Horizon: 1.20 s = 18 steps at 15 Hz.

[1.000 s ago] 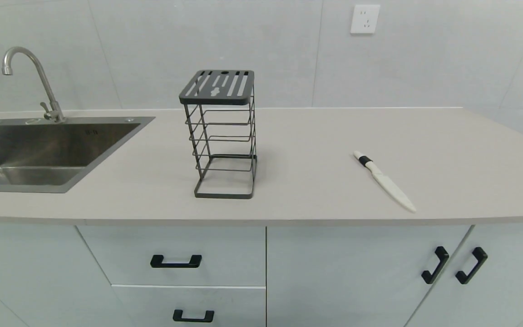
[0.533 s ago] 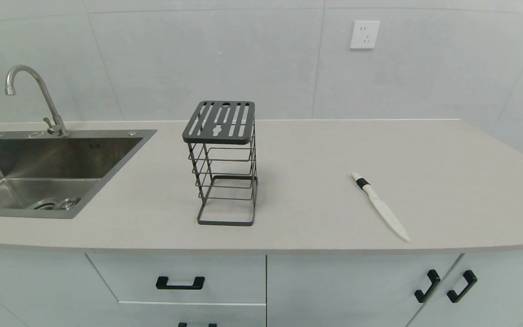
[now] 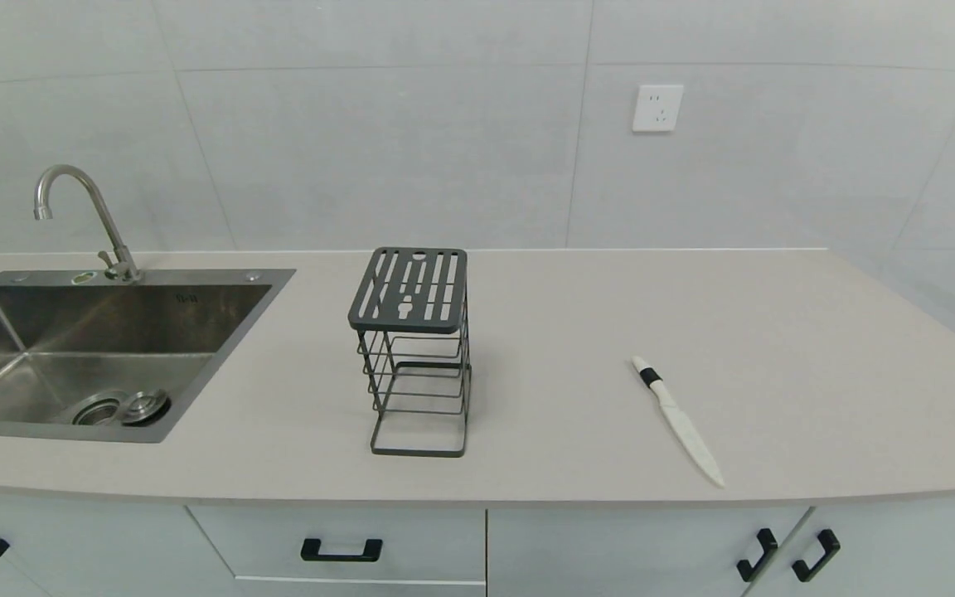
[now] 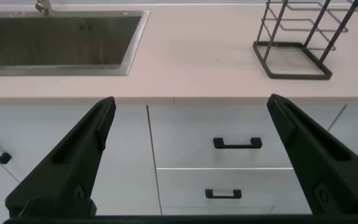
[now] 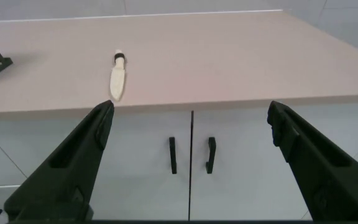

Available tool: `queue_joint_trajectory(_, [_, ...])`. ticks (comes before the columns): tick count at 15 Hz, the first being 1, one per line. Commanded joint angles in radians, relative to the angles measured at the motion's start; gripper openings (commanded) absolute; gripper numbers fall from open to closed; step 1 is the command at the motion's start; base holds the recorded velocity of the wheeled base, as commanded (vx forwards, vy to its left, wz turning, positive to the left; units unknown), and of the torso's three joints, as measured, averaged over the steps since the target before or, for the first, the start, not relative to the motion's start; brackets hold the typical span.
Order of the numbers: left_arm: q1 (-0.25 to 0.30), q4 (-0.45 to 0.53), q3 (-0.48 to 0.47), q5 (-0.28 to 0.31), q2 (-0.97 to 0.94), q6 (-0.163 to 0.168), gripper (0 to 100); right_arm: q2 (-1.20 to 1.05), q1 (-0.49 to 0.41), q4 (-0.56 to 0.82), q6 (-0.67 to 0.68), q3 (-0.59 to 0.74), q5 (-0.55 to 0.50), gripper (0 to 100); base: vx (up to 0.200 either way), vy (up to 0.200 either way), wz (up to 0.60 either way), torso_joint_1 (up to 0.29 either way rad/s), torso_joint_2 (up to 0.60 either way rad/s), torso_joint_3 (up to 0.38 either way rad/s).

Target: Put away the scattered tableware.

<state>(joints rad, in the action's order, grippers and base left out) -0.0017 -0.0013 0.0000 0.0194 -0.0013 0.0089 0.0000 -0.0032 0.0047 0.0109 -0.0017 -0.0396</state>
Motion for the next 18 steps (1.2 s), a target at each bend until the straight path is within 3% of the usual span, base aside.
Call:
queue_joint_trajectory(1, [0.000, 0.000, 0.000, 0.001, 0.001, 0.000, 100, 0.002, 0.000, 0.000, 0.000, 0.000, 0.000, 100, 0.000, 0.000, 0.00, 0.300, -0.58, -0.290])
queue_joint_trajectory(7, [0.000, 0.000, 0.000, 0.001, 0.001, 0.000, 100, 0.000, 0.000, 0.000, 0.000, 0.000, 0.000, 100, 0.000, -0.033, 0.00, 0.267, -0.51, -0.246])
queue_joint_trajectory(9, [0.000, 0.000, 0.000, 0.001, 0.001, 0.000, 100, 0.002, 0.000, 0.000, -0.002, 0.000, 0.000, 100, 0.000, -0.200, 0.00, 0.027, -0.07, -0.027])
queue_joint_trajectory(15, [0.000, 0.000, 0.000, -0.001, 0.001, -0.003, 100, 0.002, 0.000, 0.000, 0.000, 0.000, 0.000, 100, 0.000, 0.000, 0.00, 0.000, 0.00, 0.000])
queue_joint_trajectory(18, [0.000, 0.000, 0.000, 0.001, 0.001, 0.000, 100, 0.002, 0.002, 0.000, 0.000, 0.000, 0.000, 100, 0.000, -0.200, 0.00, -0.001, 0.00, 0.001])
